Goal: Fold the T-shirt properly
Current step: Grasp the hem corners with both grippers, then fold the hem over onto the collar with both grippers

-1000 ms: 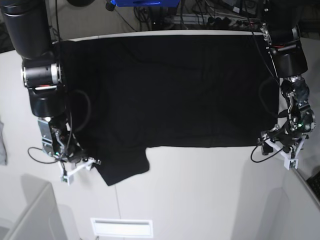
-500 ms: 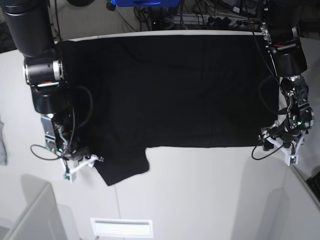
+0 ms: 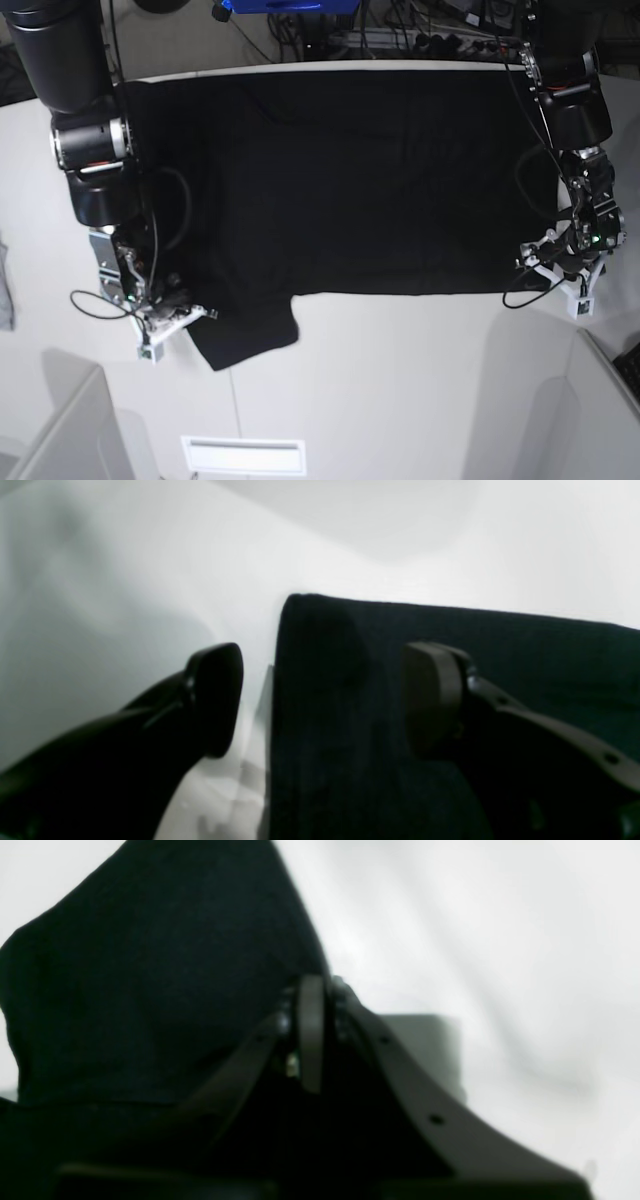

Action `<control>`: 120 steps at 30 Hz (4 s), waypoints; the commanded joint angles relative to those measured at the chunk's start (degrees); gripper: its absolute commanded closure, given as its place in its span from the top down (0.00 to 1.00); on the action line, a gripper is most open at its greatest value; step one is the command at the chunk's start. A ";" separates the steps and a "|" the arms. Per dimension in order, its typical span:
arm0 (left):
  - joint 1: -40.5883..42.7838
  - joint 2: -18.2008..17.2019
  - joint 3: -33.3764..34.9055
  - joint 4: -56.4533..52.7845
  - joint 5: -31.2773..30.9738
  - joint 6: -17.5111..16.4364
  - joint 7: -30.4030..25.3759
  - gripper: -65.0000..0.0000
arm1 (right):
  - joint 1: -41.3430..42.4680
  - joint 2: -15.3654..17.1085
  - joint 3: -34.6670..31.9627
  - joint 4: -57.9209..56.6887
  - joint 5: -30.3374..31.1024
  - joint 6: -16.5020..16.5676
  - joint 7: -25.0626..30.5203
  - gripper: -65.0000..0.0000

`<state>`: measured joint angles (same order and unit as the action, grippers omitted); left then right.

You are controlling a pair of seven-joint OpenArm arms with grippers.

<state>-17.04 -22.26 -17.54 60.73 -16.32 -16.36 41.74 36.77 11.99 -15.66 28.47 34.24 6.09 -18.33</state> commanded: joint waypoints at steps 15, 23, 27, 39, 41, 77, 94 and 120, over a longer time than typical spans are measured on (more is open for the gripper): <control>-8.76 -1.43 0.27 -14.44 -0.17 -0.04 -10.40 0.73 | 1.16 0.01 0.23 0.23 0.00 0.29 -1.59 0.00; -11.23 -1.34 2.20 -18.75 -0.08 -0.04 -10.92 0.72 | 1.16 0.01 0.23 0.32 0.00 0.29 -1.59 0.00; -10.96 -1.43 6.68 -19.02 -0.43 -0.04 -11.01 0.71 | 1.16 0.01 0.23 0.32 0.00 0.29 -1.59 0.00; -10.79 -1.17 7.21 -19.10 -0.17 -0.04 -11.01 0.15 | 1.07 0.19 0.32 0.32 0.00 0.11 -1.50 0.00; -10.79 -1.08 7.21 -19.10 -0.17 -0.04 -11.01 0.00 | 1.07 0.19 0.32 0.41 0.00 0.11 -1.50 0.00; 5.04 -1.08 1.14 8.85 -0.87 -0.04 -8.99 0.00 | -13.61 4.49 9.99 32.32 0.09 -5.34 -7.65 0.00; 9.87 0.50 -7.21 23.89 -0.87 -4.52 5.34 0.00 | -23.81 4.14 20.36 48.94 0.09 -5.34 -18.20 0.00; 22.80 0.42 -7.82 37.95 -0.87 -4.52 5.78 0.00 | -39.63 0.63 33.46 71.88 0.53 -5.25 -31.39 0.00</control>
<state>6.68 -20.71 -24.82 97.34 -16.93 -21.06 48.88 -3.60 11.94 17.34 99.37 34.46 0.49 -50.54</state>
